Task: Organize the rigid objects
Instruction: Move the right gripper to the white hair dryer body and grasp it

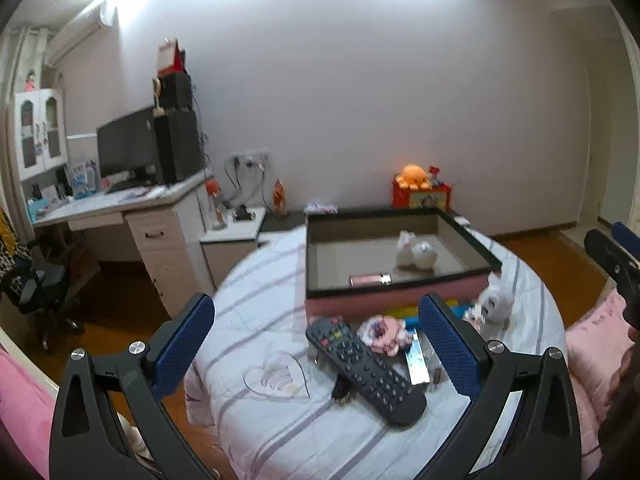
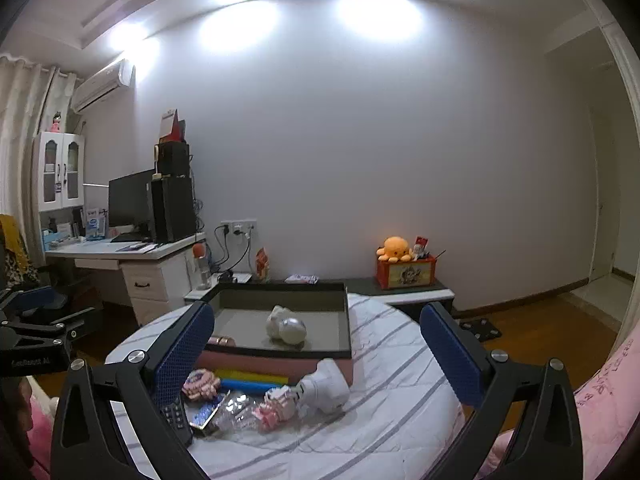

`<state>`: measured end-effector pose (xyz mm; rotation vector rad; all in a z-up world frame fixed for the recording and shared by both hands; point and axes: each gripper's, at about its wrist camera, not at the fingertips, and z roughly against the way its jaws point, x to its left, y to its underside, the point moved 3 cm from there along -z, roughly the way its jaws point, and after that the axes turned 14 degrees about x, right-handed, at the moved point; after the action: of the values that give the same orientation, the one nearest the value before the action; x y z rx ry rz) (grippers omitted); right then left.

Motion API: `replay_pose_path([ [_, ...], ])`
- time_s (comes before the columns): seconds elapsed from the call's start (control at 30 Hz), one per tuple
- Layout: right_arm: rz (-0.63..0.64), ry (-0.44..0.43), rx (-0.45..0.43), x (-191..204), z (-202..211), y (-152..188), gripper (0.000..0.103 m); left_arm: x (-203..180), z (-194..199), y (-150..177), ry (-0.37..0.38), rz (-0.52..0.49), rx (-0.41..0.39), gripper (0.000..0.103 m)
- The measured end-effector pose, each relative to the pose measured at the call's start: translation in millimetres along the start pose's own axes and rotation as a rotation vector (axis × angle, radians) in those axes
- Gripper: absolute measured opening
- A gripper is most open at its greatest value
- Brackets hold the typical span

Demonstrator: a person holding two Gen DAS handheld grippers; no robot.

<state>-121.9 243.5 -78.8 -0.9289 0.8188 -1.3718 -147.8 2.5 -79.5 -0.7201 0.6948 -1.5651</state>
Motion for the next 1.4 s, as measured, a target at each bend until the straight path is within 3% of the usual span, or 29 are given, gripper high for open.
replay_pose_path([
  [0.27,0.005,0.016,0.157,-5.9,-38.3,23.2,0.103,4.6,-37.9,21.8,-0.004,0.012,0.137,0.103],
  [0.47,0.010,0.027,0.271,-10.7,-69.5,38.4,0.101,-9.4,-55.0,19.1,0.010,-0.017,0.169,0.103],
  [0.63,-0.009,-0.005,0.386,-20.2,-104.5,44.7,0.076,-25.6,-73.2,13.8,0.032,-0.061,0.200,0.103],
  [0.73,-0.014,-0.031,0.442,-23.1,-123.5,46.8,0.074,-34.4,-84.4,11.4,0.043,-0.088,0.217,0.103],
  [0.97,-0.063,-0.111,0.514,-29.0,-156.2,48.8,0.074,-42.3,-103.3,6.0,0.051,-0.109,0.254,0.103],
  [1.17,-0.139,-0.230,0.559,-38.2,-174.5,50.7,0.074,-50.1,-113.9,3.5,0.082,-0.128,0.282,0.103],
  [1.23,-0.153,-0.274,0.571,-39.4,-177.8,52.2,0.066,-53.4,-115.2,2.7,0.093,-0.128,0.281,0.103],
  [1.4,-0.149,-0.276,0.563,-45.1,-174.9,53.0,0.066,-71.8,-117.1,1.7,0.126,-0.172,0.290,0.103],
])
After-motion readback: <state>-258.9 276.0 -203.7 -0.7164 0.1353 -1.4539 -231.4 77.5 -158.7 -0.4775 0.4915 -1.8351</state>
